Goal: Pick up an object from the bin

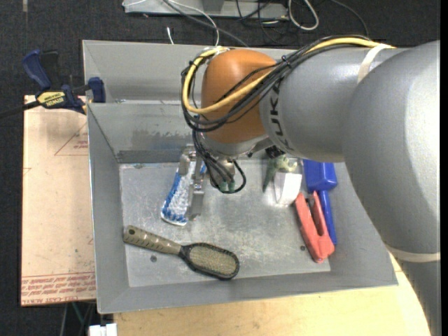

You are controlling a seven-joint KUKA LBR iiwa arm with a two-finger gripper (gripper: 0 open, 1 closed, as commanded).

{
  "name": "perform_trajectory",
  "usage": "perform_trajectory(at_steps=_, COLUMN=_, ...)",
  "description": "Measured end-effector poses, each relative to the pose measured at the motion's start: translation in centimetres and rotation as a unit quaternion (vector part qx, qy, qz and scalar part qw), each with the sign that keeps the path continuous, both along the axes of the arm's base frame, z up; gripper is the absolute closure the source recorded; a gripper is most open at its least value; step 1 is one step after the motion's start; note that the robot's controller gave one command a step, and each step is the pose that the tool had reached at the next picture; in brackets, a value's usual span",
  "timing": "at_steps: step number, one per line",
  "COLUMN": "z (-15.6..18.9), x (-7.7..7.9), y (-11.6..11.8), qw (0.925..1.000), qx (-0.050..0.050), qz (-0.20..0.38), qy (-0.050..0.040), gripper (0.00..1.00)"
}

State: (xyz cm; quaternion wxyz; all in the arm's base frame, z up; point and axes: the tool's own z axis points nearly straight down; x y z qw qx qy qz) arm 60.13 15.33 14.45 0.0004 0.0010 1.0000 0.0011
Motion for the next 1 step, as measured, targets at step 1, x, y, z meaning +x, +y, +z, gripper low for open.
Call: perform_trajectory(at_steps=1, z=-0.01, x=-0.02, y=-0.01, qw=1.0, qx=0.0, qz=0.0, qy=-0.0003, gripper=0.0)
